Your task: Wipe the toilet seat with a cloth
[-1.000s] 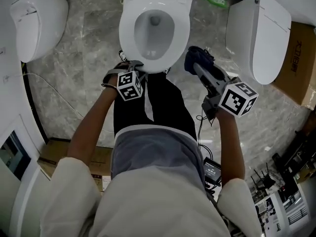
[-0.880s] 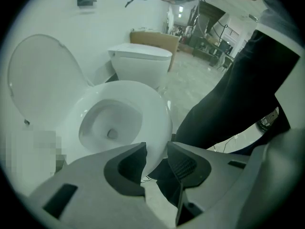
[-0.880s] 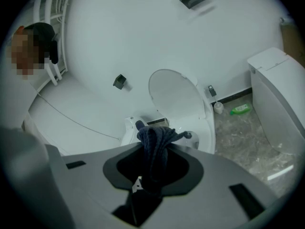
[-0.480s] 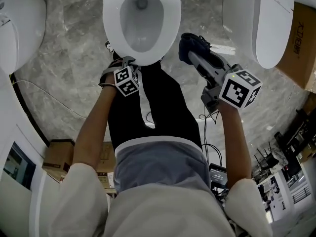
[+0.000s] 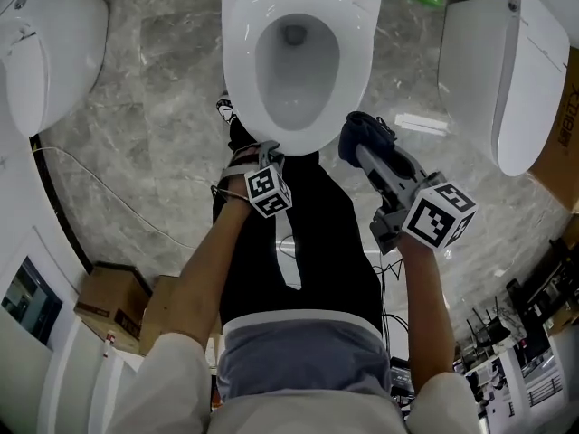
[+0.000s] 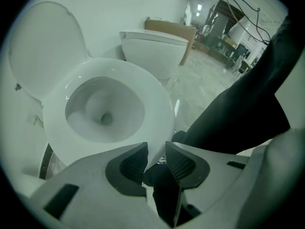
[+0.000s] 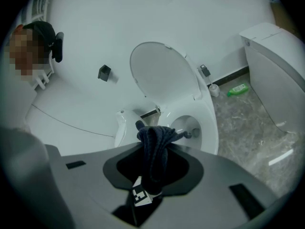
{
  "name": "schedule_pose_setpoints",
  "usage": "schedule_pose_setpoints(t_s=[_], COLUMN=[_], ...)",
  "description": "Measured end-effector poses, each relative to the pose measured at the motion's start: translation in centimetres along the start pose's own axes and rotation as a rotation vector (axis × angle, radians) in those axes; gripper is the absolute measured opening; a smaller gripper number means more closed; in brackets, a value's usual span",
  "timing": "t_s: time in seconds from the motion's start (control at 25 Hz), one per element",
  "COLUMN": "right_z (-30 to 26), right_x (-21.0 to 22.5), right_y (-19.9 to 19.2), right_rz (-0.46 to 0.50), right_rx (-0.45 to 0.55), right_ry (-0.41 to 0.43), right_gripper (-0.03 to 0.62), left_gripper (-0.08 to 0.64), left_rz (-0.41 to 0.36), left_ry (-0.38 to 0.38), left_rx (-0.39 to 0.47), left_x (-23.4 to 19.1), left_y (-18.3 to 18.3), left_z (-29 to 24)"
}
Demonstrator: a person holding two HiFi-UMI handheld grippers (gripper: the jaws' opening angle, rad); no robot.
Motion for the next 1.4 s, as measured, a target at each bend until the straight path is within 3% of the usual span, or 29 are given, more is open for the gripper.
schedule_pose_setpoints(t_s=[0.24,0.28,0.32,0.48,0.64,0.88,1.08,1.16,1.24,1.4], right_z=[-2.6,-2.9,-3.3,-4.4,-6.5,-10.7,-14.8,-16.5,-18.3,-21.6], right_x=[1.3,1.6,2.0,3.4,4.6,6.4,7.8,8.5,9.2,10.3], right_y=[-0.6,-0.5,-0.4,-1.0,-1.6,-0.2,1.2,1.7,2.3,3.5], right_rz=[-0.023,-0.021,-0.015,0.014,0.101,0.179,0.182,0.184,0.19,0.162], right_rx=[0.034,0.054,0.078,0.122,0.09,0.091,0.126,0.125,0.123,0.129], right_ry=[-0.036,-0.054,-0.078,-0.194,-0.292,-0.427,-0.473,-0.488,-0.51,-0.559], right_gripper=[0.084,0.084,0.084,0.084,0.084,0.084,0.083,0.083,0.083,0.083], left_gripper=[0.097,0.026,0.009,0.009,0.009,0.009,0.009,0.009,0.009,0.009], left_rz=[-0.027,-0.009,0.016,0.172,0.275,0.586,0.845,0.915,0.913,0.798], left_ry=[0.005,-0.005,-0.019,-0.026,0.1,0.278,0.306,0.299,0.278,0.286], left_rx=[0.072,0.073,0.074,0.107,0.191,0.294,0.381,0.402,0.402,0.413], left_x=[0.1,0.1,0.2,0.0,-2.8,-7.1,-7.4,-7.4,-7.6,-8.9], left_y=[-0.4,-0.6,-0.8,-1.9,-1.4,-0.8,-0.7,-0.9,-1.0,-0.2], left_z=[0.4,0.6,0.9,2.9,6.5,12.4,15.0,15.4,15.3,16.1])
Point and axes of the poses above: the fingertips, and each gripper's own axes: z backward along the fingers, x to its right, y out of its top, the point moved 5 cm from there along z, backward along the fingers, and after that the axes turned 13 degrees about x, right-handed, at the moved point
